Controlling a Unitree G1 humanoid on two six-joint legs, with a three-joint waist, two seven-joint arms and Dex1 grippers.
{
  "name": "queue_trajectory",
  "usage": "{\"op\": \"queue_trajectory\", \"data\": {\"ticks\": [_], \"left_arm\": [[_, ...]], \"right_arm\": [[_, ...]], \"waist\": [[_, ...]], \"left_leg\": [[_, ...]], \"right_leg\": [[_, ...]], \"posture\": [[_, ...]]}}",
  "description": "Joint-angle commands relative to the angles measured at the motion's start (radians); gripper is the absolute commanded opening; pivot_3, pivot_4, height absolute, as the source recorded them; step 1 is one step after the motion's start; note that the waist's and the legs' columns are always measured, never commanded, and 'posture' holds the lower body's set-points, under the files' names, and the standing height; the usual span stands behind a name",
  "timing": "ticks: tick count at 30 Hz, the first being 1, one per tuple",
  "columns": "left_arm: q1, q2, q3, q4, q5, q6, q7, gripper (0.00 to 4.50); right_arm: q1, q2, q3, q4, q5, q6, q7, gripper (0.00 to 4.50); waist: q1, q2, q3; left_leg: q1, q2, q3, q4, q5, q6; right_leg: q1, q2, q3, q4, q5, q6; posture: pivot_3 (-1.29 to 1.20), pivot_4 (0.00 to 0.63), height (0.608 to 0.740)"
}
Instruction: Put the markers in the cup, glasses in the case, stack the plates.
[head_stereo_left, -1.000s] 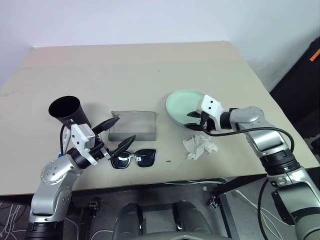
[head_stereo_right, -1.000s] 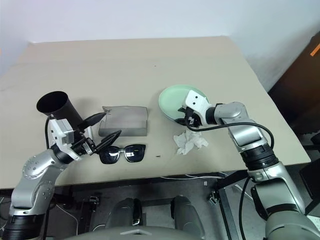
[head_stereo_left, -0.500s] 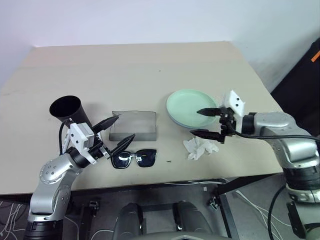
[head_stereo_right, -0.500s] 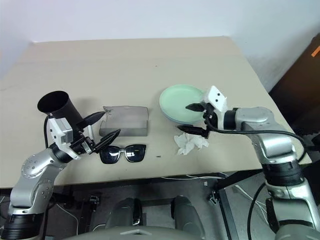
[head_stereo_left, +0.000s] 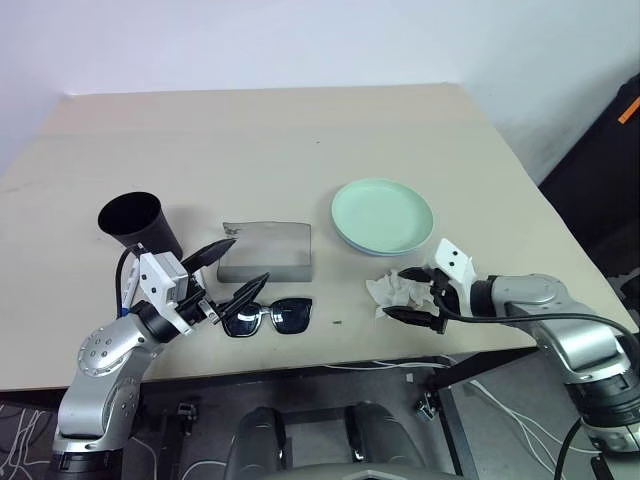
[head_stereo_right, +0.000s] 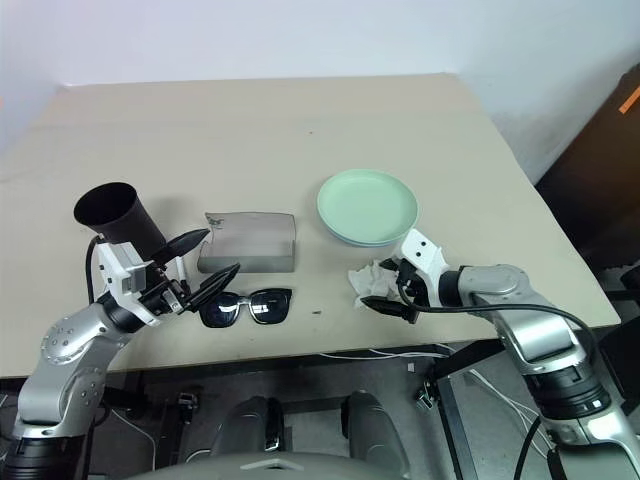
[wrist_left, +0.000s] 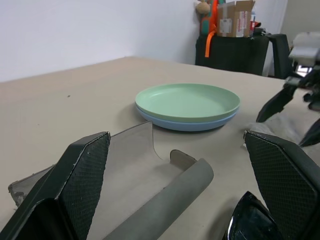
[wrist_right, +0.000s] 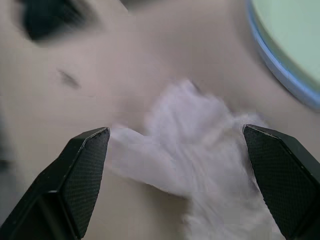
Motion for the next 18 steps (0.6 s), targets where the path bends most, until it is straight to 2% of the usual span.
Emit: {"op": "queue_trajectory", "data": {"ticks": [1,2,5,14,16,18], "left_arm": [[-0.007,0.007,0.008,-0.046,-0.006,-0.007,0.003,4.50],[-0.006,0.006,0.007,-0.049,-0.005,-0.006,0.005,4.50],[0.005,0.003,0.003,-0.059,-0.003,-0.004,0.010,4.50],[0.008,-0.001,-0.001,-0.066,-0.002,0.000,0.025,4.50],[0.010,-0.002,0.001,-0.063,0.000,-0.001,0.026,4.50],[0.013,-0.004,0.002,-0.064,0.001,-0.003,0.028,4.50]], "right_arm": [[-0.027,0.013,-0.001,0.007,-0.023,-0.055,-0.002,4.47],[-0.028,0.012,0.001,0.008,-0.027,-0.059,0.002,4.47],[-0.023,0.012,-0.012,-0.005,-0.022,-0.090,0.012,3.84],[-0.010,-0.024,-0.044,-0.041,0.018,-0.096,0.078,0.65],[-0.016,-0.036,-0.059,-0.052,0.036,-0.092,0.095,0.05],[-0.028,-0.042,-0.084,-0.066,0.068,-0.076,0.110,0.05]], "waist": [[0.001,0.000,0.000],[0.001,0.000,0.000],[0.001,0.000,0.000],[0.001,0.000,0.000],[0.001,0.000,0.000],[0.001,0.000,0.000]], "left_leg": [[0.000,0.000,0.000,0.000,0.000,0.000],[0.000,0.000,0.000,-0.001,0.000,0.000],[0.000,0.000,0.000,-0.001,0.000,0.000],[0.000,0.000,0.000,-0.001,0.000,0.000],[0.000,0.000,0.000,-0.001,0.000,0.000],[0.000,0.000,0.000,-0.001,0.000,0.000]], "right_leg": [[0.000,0.000,0.000,0.000,0.000,0.000],[0.000,0.000,0.000,0.000,0.000,0.000],[0.000,0.001,0.000,0.000,0.000,0.000],[0.000,0.001,0.000,0.000,0.000,0.000],[0.000,0.001,0.000,0.000,0.000,0.000],[0.000,0.001,0.000,0.000,0.000,0.000]], "posture": [[0.00,0.150,0.726],[0.00,0.150,0.726],[0.00,0.150,0.726],[0.00,0.150,0.726],[0.00,0.150,0.726],[0.00,0.150,0.726]]}}
